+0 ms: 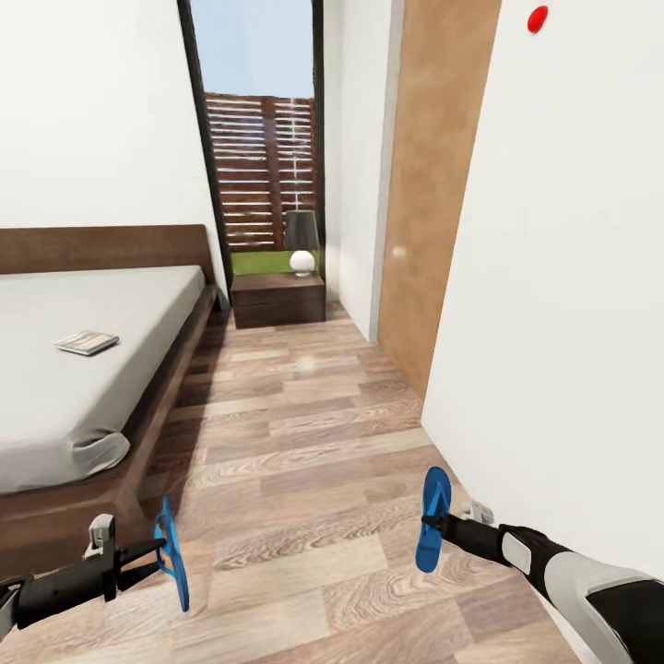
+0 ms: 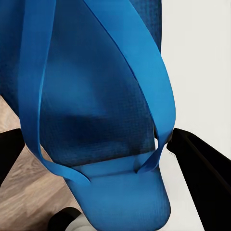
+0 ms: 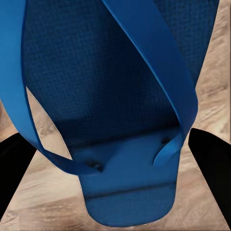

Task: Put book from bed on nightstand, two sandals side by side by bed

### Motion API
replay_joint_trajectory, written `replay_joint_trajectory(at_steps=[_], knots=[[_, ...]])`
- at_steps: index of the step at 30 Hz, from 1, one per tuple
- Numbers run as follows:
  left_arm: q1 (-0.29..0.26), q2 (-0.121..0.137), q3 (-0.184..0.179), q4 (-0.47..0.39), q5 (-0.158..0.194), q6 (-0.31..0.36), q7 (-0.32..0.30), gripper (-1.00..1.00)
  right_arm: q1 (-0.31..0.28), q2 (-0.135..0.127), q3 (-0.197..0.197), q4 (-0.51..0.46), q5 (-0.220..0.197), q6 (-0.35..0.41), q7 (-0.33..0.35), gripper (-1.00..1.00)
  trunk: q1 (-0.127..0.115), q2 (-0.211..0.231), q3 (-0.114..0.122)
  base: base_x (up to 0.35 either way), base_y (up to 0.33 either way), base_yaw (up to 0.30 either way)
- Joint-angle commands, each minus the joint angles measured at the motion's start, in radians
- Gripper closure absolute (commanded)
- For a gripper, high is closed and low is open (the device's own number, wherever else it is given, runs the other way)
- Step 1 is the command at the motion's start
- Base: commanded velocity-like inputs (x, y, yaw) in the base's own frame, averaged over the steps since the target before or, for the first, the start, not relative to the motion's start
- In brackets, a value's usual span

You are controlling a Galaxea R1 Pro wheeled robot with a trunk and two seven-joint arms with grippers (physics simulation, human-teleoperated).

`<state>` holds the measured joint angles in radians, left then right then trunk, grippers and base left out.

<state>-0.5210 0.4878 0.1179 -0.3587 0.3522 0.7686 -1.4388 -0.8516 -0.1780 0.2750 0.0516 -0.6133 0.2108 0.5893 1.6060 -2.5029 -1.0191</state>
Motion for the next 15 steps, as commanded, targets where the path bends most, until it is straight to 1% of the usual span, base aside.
replay_joint_trajectory(at_steps=[1,7,15], knots=[[-0.001,0.000,0.002,0.000,0.001,0.011,-0.003,1.00,-0.001,0.000,0.004,0.002,-0.013,0.005,0.006,1.00,0.000,0.000,-0.001,0.290,-0.107,0.022],[-0.001,0.000,0.002,0.000,0.001,0.011,-0.003,1.00,-0.001,0.000,0.004,0.002,-0.013,0.005,0.006,1.00,0.000,0.000,-0.001,0.290,-0.118,0.089],[-0.001,0.000,0.002,0.000,0.001,0.011,-0.003,1.00,-0.001,0.000,0.004,0.002,-0.013,0.005,0.006,1.00,0.000,0.000,-0.001,0.290,-0.137,0.146]])
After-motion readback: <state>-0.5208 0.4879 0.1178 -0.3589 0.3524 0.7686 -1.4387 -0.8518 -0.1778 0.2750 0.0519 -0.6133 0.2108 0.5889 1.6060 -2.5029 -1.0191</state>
